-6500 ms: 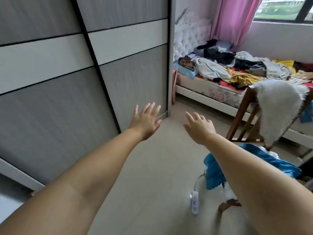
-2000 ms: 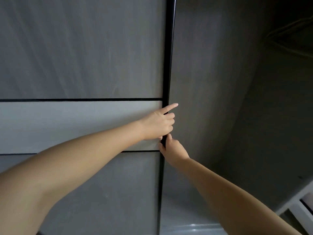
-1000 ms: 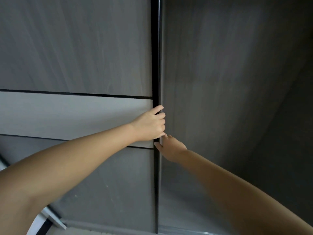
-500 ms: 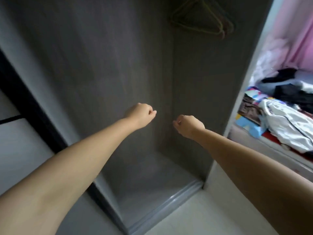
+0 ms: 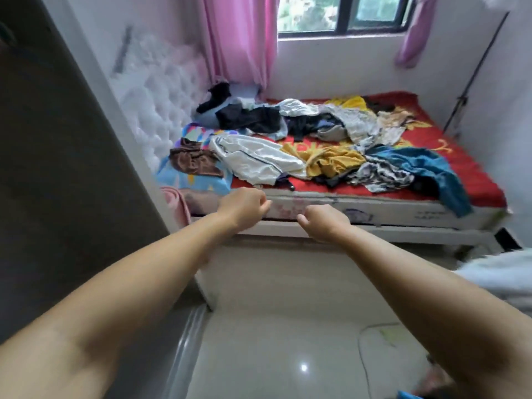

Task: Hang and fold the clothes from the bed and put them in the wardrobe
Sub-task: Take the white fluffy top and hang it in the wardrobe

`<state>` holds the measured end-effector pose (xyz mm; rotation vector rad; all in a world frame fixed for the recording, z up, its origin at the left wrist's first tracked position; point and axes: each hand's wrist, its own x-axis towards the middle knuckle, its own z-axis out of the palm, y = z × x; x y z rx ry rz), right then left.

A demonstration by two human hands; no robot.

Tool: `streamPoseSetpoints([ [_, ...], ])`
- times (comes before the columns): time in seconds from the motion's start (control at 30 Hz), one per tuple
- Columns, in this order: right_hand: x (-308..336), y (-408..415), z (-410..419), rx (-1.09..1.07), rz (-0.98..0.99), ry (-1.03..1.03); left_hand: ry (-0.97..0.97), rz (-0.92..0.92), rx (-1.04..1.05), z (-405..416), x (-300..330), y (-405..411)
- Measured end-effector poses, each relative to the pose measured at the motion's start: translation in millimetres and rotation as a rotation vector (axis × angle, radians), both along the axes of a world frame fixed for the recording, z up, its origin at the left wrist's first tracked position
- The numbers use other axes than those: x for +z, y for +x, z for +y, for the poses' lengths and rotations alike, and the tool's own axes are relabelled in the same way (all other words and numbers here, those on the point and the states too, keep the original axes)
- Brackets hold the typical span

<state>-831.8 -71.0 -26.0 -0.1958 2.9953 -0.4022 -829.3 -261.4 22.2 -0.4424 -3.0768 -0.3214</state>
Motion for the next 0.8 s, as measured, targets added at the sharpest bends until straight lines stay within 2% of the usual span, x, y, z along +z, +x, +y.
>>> streamPoseSetpoints([
  [0.13,0.0,4.5,100.3,-0.203,-0.004,0.033,0.069,-0.018,-0.195,116.0,-9.4,-23.8],
  [0.27,4.9,21.8,179.1,-0.373,-0.003,0.054,0.044,-0.048,-0.368,211.0,-18.6,-32.7],
  [0.5,7.7,83.2,281.3,-0.737,0.039,0.068,0.042,-0.181,-0.689,333.5,-40.4,-29.3],
  [0.6,1.1,112.0,306.4,-0.813,0.042,0.089,0.038,-0.259,-0.816,369.5,-56.8,-19.1],
  [0.73,-15.1,134.5,321.8,-0.740,-0.266,0.285,-0.094,-0.356,-0.983,399.4,-89.3,-12.0],
  [0.8,-27.9,136.7,320.4,-0.714,-0.324,0.339,-0.167,-0.393,-1.039,408.3,-108.4,-12.2],
])
